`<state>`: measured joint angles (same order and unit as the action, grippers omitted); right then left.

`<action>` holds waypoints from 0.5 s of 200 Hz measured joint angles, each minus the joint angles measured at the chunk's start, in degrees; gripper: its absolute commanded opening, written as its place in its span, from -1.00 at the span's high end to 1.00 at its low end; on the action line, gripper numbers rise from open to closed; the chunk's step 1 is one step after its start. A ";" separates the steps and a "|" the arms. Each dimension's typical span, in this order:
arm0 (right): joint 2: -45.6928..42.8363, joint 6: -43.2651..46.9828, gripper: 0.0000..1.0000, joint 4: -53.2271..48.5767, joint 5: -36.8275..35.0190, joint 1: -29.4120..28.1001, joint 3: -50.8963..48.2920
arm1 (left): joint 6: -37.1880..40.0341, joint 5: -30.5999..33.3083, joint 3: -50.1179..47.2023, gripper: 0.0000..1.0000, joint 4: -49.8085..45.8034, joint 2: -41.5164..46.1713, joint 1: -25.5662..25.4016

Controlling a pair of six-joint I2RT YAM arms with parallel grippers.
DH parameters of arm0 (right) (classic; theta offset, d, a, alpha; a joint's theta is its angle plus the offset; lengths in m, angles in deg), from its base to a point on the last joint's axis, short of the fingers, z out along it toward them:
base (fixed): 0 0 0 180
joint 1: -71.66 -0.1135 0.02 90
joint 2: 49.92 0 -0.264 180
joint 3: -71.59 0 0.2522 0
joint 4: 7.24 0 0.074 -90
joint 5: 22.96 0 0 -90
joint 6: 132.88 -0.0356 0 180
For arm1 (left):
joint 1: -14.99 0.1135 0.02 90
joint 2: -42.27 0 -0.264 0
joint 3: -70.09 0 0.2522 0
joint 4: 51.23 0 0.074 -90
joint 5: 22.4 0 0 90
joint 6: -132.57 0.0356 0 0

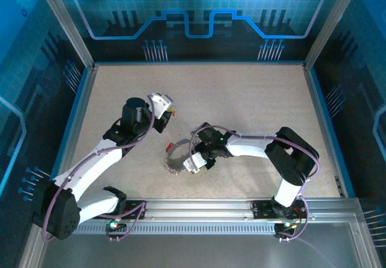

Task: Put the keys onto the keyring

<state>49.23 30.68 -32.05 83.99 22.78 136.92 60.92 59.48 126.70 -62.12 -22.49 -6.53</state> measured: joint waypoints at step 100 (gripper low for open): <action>0.61 0.66 0.73 1.68 -0.07 -1.79 -0.15 | 0.04 0.00 0.00 1.00 0.00 0.63 0.00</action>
<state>49.84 31.33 -30.37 83.92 20.99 136.77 60.96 59.48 126.70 -62.12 -21.85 -6.53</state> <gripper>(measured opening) 0.137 0.052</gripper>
